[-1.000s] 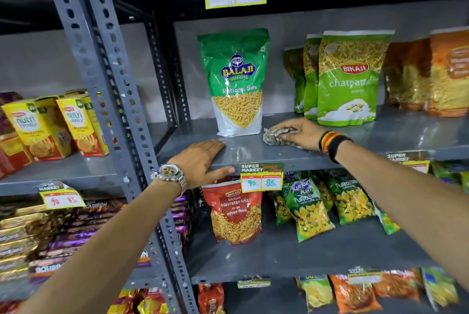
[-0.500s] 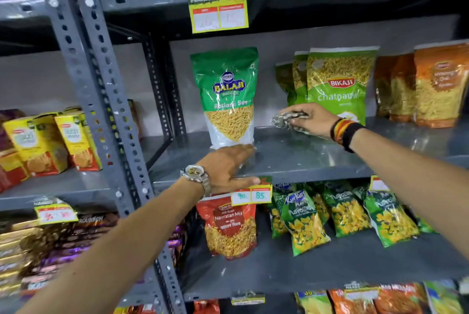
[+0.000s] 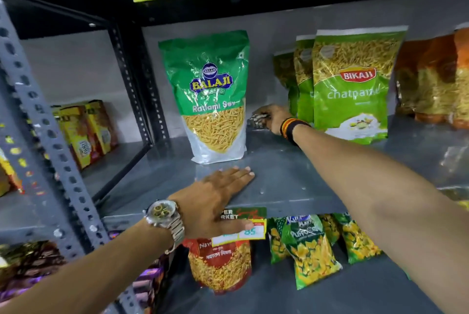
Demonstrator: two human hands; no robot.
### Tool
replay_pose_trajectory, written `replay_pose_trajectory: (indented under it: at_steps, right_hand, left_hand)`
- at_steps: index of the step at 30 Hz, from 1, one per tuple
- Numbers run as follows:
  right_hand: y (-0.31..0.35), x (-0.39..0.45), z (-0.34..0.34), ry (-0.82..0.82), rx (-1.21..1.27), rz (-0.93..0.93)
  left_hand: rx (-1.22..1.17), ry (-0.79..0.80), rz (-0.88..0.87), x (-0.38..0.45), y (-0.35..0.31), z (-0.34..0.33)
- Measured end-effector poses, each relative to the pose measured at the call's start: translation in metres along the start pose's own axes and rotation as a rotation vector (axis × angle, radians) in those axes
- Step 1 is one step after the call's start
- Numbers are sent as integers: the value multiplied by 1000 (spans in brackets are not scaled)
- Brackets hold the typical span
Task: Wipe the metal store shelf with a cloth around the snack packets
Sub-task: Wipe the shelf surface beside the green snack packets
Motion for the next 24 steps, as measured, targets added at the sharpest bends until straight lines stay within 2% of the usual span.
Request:
replay_pose_trajectory:
  at_steps: [2, 9, 17, 21, 22, 24]
  right_hand:
    - [-8, 18, -8, 4, -72, 19]
    - [-31, 29, -40, 148, -44, 14]
    - [4, -71, -9, 281, -36, 219]
    - [19, -130, 13, 412, 21, 292]
    - [20, -132, 22, 399, 59, 285]
    - [22, -117, 45, 265, 135, 255]
  left_hand:
    - [-1, 3, 1, 0, 2, -3]
    - [6, 13, -8, 2, 4, -5]
    - [6, 48, 10, 0, -1, 1]
    - [50, 40, 32, -4, -3, 4]
    - [81, 34, 35, -4, -4, 5]
    - [142, 19, 55, -7, 0, 8]
Point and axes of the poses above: each hand's wrist, its own x-axis towards the middle knuckle, its own z-axis out of the back of the hand, y = z × x, the point moved 9 cm from there along x, towards the middle knuckle, and after that the axes turned 4 degrees about -y, right-handed, at the moved point
